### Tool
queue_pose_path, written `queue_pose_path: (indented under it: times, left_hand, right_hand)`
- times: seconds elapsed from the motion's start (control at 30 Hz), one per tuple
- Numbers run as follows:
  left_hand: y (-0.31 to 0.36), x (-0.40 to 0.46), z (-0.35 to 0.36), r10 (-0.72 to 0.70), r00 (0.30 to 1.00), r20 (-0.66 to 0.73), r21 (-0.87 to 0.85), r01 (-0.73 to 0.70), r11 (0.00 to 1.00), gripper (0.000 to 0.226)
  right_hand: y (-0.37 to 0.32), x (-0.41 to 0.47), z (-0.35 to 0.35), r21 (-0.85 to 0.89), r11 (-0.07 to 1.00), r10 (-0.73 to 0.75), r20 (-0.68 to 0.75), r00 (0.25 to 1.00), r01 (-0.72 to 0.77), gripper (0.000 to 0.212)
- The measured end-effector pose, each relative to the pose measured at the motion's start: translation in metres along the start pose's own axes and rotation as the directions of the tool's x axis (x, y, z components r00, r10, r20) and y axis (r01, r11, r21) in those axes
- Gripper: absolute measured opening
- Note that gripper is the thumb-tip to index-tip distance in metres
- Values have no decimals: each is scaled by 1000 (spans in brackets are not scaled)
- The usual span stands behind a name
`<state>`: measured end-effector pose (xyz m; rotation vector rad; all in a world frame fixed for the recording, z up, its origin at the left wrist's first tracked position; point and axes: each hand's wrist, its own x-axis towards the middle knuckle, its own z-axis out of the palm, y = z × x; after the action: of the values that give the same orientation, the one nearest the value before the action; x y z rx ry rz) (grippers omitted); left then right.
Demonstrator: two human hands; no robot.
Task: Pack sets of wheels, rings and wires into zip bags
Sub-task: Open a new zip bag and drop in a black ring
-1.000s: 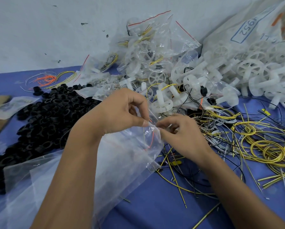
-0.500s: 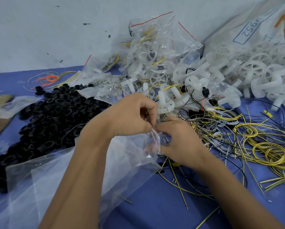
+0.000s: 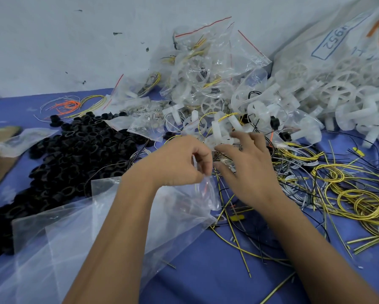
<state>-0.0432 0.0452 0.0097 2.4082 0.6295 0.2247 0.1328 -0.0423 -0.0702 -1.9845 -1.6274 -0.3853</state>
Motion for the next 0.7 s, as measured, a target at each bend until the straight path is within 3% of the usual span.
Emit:
queue_pose_path:
  times: [0.1,0.2,0.33,0.43,0.53,0.63,0.7]
  left_hand:
    - [3,4,8,7,1000,-21,17,-7,1000,27]
    - [1,7,11,3,997,-79,43,0,999,26]
    - [-7,9,13,17,995,-99,65,-11,998,20]
    - [-17,10,14,-38,997,-74,36,41,999,22]
    - [-21,9,12,-90,995,-43,-8,90,996,29]
    - [-22,6,8,-99,995,-17,-62,98,993,32]
    - [-23,3,4,-102,995,-17,-89,100,991,31]
  right_hand:
    - [4,6,9,-109,993,65,196,978,-45,41]
    - [9,17,14,-115,993,35,256,966,-6,40]
    - [5,44,17,-30,1000,5,169,986,0,18]
    - [-1,67,16,86,980,164,145,976,-178,39]
    - [-5,73,13,48,991,117,179,977,-127,49]
    - [-7,66,6,7,999,48,192,980,-50,32]
    - [-7,54,-1,204,972,99,86,991,-115,21]
